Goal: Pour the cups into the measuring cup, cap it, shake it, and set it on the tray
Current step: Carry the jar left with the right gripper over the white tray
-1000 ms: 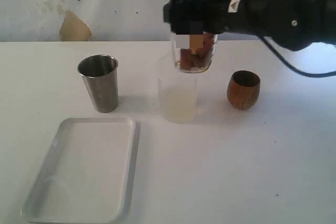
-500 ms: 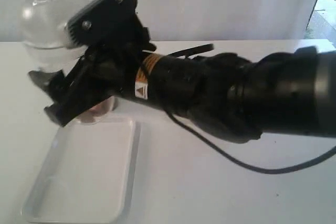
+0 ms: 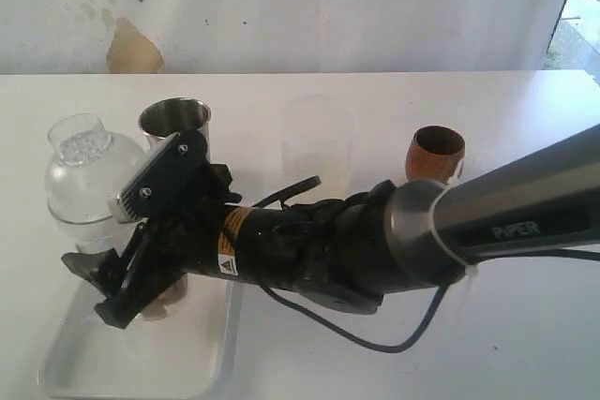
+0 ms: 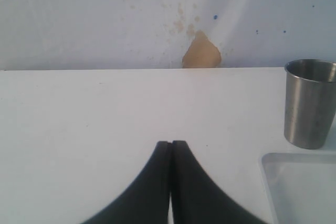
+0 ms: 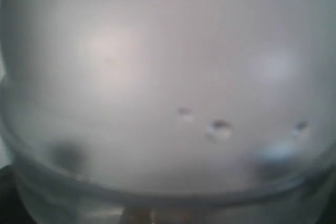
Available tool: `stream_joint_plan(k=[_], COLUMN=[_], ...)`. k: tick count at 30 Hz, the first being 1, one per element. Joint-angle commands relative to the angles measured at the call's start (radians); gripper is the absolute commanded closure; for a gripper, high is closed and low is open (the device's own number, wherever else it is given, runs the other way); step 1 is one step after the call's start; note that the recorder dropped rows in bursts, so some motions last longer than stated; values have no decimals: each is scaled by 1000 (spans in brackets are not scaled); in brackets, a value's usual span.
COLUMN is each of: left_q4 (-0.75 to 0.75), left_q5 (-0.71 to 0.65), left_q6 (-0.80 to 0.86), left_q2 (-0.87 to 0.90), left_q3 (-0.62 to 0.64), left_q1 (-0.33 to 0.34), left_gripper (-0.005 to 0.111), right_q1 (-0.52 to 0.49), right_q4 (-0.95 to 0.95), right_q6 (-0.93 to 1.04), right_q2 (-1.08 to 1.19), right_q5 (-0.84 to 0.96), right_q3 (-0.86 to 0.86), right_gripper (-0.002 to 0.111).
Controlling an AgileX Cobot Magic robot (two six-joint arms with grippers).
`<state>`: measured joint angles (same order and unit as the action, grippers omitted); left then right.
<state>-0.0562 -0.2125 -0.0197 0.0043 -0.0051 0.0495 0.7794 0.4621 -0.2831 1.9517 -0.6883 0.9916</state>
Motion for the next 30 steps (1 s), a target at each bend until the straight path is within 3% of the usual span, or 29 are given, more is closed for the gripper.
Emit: stream_joint_plan(k=[1, 8, 24, 27, 30], left_q4=[-4, -4, -4, -4, -4], left_q5=[10, 10, 10, 10, 10], left_q6=[-1, -1, -1, -1, -1], left_q2=[-4, -4, -4, -4, -4], left_q3=[5, 5, 5, 5, 5], left_q1=[-2, -2, -2, -2, -2], left_gripper=[106, 106, 106, 106, 106], right_q1=[-3, -3, -3, -3, -3], right_q4=[-72, -116, -176, -168, -145], right_q6=[41, 65, 100, 107, 107], right_q2=[10, 76, 134, 134, 134], right_q5=[-84, -402, -300, -282, -280], right_q3=[13, 17, 24, 25, 25], right_gripper=[108, 108, 108, 100, 78])
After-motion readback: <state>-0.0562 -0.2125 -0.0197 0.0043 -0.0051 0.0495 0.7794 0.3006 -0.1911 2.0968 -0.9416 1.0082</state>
